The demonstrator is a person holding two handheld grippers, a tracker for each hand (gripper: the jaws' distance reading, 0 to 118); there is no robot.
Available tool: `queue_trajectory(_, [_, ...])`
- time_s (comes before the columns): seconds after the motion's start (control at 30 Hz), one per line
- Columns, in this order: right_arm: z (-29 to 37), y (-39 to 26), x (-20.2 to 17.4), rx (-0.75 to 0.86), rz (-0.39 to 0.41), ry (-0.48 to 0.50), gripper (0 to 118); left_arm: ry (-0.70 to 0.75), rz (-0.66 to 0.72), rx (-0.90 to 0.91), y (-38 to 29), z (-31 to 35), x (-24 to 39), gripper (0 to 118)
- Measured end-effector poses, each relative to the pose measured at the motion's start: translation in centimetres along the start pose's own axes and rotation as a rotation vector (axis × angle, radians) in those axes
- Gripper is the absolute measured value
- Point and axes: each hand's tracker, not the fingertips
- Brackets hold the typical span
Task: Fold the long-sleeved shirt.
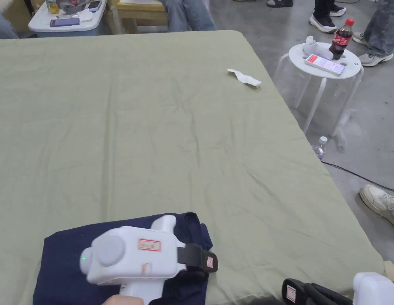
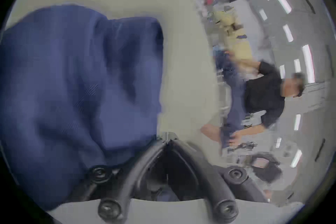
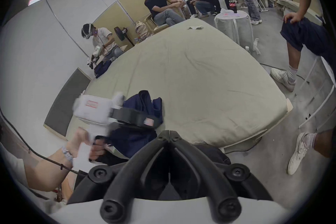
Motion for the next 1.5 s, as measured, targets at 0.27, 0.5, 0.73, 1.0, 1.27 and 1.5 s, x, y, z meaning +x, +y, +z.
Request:
queue_trajectory(0.27, [-2.6, 1.6, -4.3, 0.026, 0.087, 0.097, 1, -0.012, -0.083, 0.508, -5.0, 23.6, 1.3, 0])
queue_trajectory(0.5, [-6.8, 1.2, -8.5, -0.045, 0.146, 0.169, 0, 0.036, 0.201, 0.609, -9.8, 29.7, -7.5, 0])
queue_trajectory(0.73, [-11.8, 4.2, -12.9, -0.166, 0.292, 0.151, 0, 0.038, 0.165, 0.543, -8.4, 27.3, -6.9, 0])
queue_trajectory(1.0, [-26.0, 1.0, -13.2, -0.63, 0.4, -0.113, 0, 0.065, 0.214, 0.514, -7.6, 26.5, -8.9, 0])
queue_trajectory(1.27, [-25.6, 1.5, -13.3, -0.551, 0.345, -0.093, 0, 0.114, 0.271, 0.503, -7.1, 27.3, -11.8, 0])
queue_trajectory(1.5, [-25.6, 1.7, -12.5, -0.548, 0.309, -0.073, 1, 0.13, 0.236, 0.332, -3.8, 26.0, -15.3, 79])
